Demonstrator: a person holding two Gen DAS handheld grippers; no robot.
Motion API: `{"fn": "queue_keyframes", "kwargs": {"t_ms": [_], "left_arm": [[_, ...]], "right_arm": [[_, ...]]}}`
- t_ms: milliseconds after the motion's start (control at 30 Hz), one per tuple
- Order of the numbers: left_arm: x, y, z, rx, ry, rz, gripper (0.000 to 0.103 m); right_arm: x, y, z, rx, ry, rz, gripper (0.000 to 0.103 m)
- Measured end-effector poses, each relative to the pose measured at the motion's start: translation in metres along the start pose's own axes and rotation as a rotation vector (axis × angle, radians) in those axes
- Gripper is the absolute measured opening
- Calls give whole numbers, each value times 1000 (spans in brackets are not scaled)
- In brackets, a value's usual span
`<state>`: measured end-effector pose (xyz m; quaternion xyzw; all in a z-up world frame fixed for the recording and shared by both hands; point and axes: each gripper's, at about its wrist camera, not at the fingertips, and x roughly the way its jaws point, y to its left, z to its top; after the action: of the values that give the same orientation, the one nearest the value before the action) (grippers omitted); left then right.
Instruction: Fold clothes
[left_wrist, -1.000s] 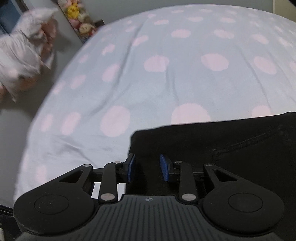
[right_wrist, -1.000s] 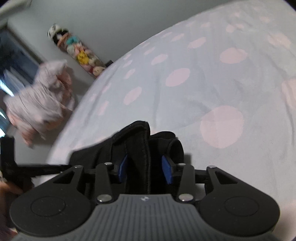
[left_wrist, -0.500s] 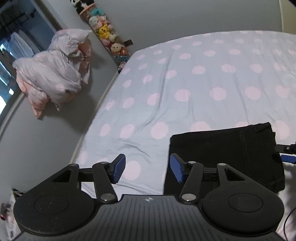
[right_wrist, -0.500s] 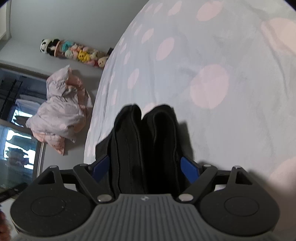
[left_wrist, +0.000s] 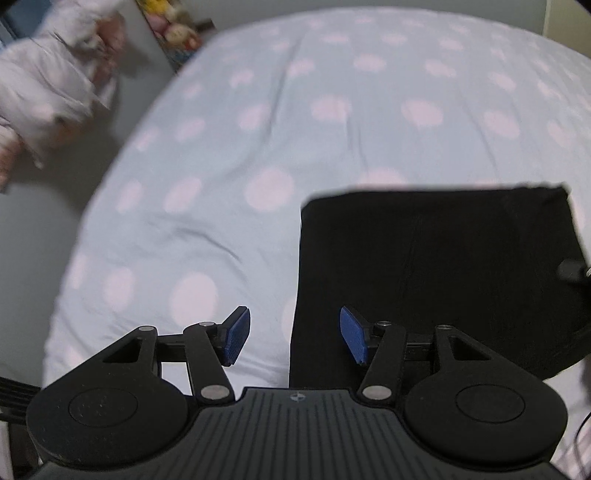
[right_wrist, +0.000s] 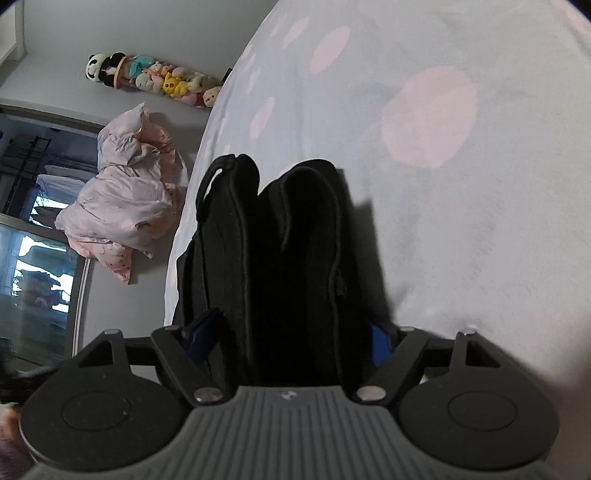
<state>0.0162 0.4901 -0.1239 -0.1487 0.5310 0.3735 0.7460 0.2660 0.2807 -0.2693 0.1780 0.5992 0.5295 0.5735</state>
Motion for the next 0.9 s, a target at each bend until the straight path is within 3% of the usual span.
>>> {"fn": "queue_keyframes", "kwargs": {"t_ms": [133,267,333,400,467,567,767,900], "left_arm": [[48,29,-12,-120,24,-167,64],[76,53,-25,-243,-4,-332,84],[88,67,-31,-321,-1,-420,86],[98,78,-36,-389,-1,-499,85],[103,82,-42,-438,-7,-559,68],[102,79,-42,-469,-13,-578,56],[79,67,-33,-398,-49,-509,30],[63,60,-13,-310,-79,-487,25]], "right_arm": [[2,0,3,-8,14,0,77],[2,4,4,-21,19,-17,72],[1,8,3,-27,14,-32,69],[0,11,2,-31,8,-37,67],[-1,12,1,-27,4,-32,65],[-2,14,1,-31,0,-34,63],[-9,19,-4,-42,-23,-20,57],[-17,24,-11,-23,-48,4,54]]}}
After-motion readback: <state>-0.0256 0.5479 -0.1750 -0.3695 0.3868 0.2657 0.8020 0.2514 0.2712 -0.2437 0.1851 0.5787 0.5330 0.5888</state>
